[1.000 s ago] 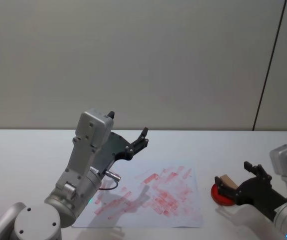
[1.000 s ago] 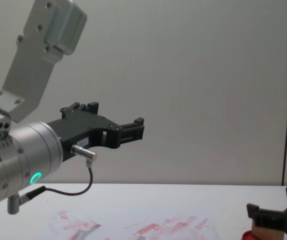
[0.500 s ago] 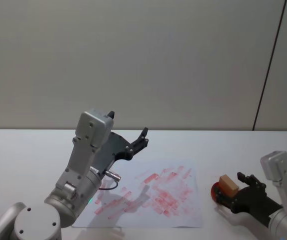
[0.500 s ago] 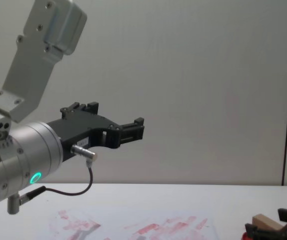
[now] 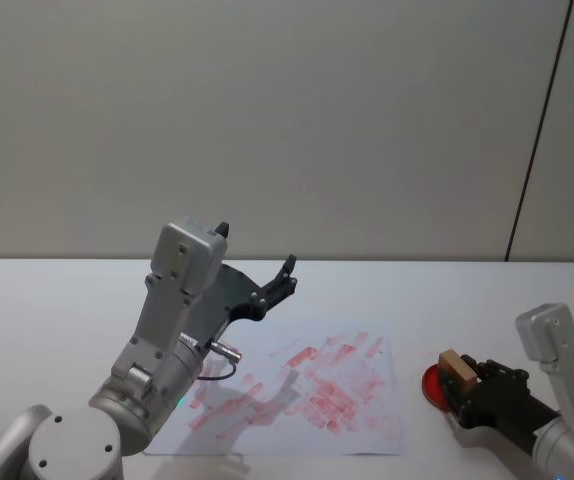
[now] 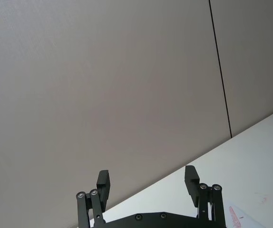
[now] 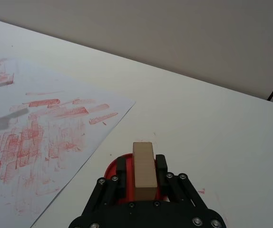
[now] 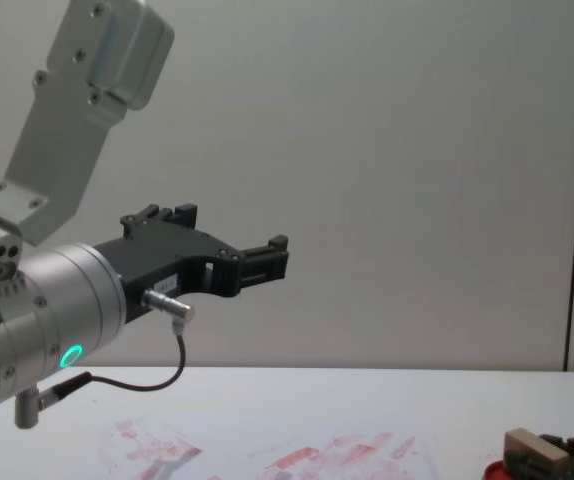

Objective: Use the one hand to pick up the stamp and affix it onto the A4 paper.

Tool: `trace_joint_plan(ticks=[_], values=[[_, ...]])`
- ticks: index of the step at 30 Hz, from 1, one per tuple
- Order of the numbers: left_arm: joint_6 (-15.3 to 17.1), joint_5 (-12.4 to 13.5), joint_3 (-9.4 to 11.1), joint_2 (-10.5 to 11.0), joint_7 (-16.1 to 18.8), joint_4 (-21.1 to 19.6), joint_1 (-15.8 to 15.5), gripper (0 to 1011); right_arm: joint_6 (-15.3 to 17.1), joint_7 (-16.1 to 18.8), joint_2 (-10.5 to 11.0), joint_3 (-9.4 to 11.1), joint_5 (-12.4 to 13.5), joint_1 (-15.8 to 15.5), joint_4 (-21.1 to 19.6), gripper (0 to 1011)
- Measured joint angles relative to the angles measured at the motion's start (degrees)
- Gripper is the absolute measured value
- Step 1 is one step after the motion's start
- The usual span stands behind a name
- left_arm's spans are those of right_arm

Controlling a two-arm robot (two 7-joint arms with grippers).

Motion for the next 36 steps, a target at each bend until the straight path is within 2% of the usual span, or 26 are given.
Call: trace_joint_plan(ticks=[3,6,8,21,36], values=[[0.0,0.0,0.0,0.0,0.0,0.0,0.0,1002,0.0,0.0,-0.1,0.0,0.0,0.2,0.4,358],[0.0,0.0,0.0,0.0,0.0,0.0,0.0,1002,-0.2,0.1,-0.3,0.0,0.1,0.6,0.8,234],[0.0,0.0,0.0,0.0,0.0,0.0,0.0,1002,-0.4,0.1,-0.3,0.0,0.1,0.7,1.0,217],[0.0,0.0,0.0,0.0,0.0,0.0,0.0,1002,-2.6,1.6,-0.6,-0.3,-0.3,1.0,-0.2,217],[0.0,0.0,0.0,0.0,0.0,0.0,0.0,1002,-3.5,5.2,-2.6,-2.6,-1.5,1.6,-2.1,217]])
